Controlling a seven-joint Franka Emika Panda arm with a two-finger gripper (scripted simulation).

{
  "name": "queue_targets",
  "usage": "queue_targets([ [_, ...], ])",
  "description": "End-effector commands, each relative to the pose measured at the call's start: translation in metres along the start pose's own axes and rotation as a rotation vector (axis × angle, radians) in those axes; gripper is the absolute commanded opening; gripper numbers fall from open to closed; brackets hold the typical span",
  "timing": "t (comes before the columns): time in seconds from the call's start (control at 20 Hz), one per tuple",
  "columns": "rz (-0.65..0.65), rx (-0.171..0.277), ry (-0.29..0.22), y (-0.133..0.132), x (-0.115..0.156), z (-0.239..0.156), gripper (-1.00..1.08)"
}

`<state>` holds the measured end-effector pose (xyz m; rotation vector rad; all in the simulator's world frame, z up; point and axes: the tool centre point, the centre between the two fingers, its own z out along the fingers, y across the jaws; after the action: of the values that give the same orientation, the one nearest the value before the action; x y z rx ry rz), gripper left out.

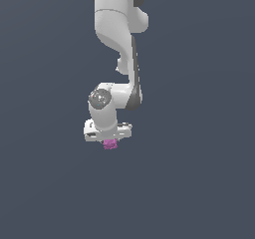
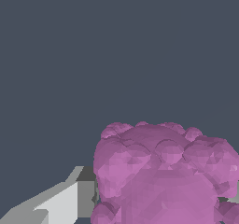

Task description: Pick up the object and move it to a goal position.

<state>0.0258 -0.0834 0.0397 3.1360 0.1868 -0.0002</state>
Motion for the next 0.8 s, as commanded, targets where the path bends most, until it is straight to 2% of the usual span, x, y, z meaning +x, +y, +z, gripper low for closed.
queue_targets([
  [0.0, 0.0, 0.0, 0.0, 0.0, 0.0, 0.0, -1.0],
  [0.35, 0.0, 0.0, 0.0, 0.001, 0.005, -0.021, -1.0],
  [0.75, 0.0, 0.0, 0.0, 0.006, 0.019, -0.08, -1.0],
])
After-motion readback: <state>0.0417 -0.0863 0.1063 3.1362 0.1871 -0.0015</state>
